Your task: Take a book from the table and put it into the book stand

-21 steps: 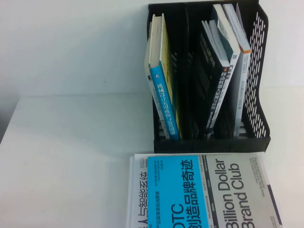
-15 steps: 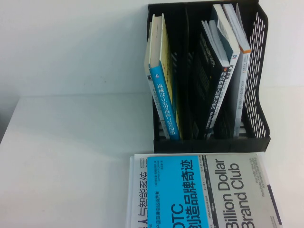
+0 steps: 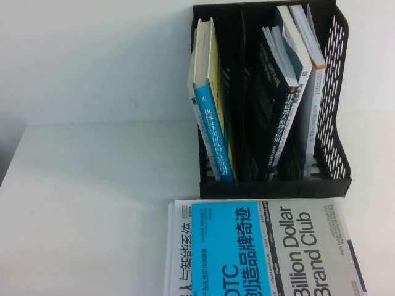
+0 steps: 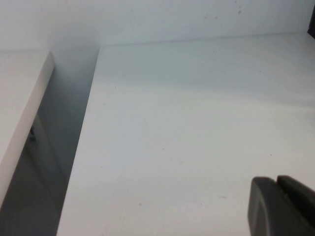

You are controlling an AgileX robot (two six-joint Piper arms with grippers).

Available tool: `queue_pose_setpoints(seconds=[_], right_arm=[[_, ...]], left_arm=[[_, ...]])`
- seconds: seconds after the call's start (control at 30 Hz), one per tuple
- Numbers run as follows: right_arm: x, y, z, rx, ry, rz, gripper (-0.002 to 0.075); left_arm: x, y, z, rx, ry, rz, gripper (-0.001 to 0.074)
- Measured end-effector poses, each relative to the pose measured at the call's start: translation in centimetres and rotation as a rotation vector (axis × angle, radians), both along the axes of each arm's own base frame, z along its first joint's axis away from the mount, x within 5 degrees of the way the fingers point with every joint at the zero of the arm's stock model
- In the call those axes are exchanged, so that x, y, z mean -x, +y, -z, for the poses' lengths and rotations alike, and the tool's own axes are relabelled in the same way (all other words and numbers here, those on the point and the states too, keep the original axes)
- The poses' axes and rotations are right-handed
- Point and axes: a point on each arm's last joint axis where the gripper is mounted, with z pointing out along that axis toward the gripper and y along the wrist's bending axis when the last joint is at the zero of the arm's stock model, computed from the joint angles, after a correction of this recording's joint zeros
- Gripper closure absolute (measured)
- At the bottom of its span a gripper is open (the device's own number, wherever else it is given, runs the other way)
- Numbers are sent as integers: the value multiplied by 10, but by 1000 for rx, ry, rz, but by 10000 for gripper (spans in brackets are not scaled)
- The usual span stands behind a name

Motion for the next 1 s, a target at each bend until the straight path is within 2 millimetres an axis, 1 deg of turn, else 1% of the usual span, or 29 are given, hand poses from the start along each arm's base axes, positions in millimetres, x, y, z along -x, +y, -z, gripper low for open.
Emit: queue_pose_setpoints(seconds=[0.4,0.53,0.63,0.87,1.0], right_arm=[[0,0,0,0,0,0,729],[-1,0,-2,0,-38,1,729],[-4,0,-11,-4,-150,5,729],[-3,-1,-48,-20,-561,17,729],[2,-2,-63,-26,-728,21,729]], left_arm=[[0,0,0,0,-2,0,737],[-2,0,-5,6,-64,2,737],[-3,-1,-15,17,-173,4,737],[-1,-1,-46,48,-516,13,737],[2,-1,-55,58,-618,15,737]])
